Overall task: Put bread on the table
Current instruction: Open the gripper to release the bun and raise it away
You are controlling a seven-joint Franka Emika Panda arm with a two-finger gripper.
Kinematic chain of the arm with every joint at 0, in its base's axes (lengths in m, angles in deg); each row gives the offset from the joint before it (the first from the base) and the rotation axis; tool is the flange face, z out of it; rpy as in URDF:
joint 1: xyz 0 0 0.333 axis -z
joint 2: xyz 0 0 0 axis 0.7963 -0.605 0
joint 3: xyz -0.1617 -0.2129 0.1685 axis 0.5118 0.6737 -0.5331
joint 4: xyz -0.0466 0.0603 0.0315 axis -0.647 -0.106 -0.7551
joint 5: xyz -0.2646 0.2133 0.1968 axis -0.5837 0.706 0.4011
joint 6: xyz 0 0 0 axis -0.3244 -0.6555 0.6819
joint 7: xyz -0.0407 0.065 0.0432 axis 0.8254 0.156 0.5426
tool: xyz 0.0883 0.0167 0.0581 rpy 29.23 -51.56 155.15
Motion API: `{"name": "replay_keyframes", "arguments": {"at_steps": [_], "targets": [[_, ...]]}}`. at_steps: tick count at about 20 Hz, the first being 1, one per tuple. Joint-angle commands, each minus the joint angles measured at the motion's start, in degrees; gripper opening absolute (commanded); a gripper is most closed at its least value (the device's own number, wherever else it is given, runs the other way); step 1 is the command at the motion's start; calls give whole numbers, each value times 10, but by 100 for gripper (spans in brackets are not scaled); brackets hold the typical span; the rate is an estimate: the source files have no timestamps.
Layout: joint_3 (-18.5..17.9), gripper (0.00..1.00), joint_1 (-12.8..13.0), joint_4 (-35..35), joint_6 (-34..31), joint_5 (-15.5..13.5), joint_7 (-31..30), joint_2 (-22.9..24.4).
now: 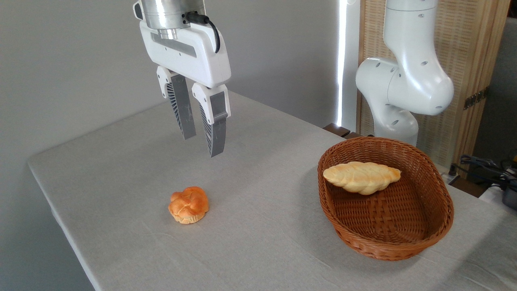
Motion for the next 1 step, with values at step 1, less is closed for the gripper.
{"name": "replay_keyframes", "arguments": {"at_steps": [1], "targets": [[-1,100,-4,-16,-22,1,-6,-5]]}}
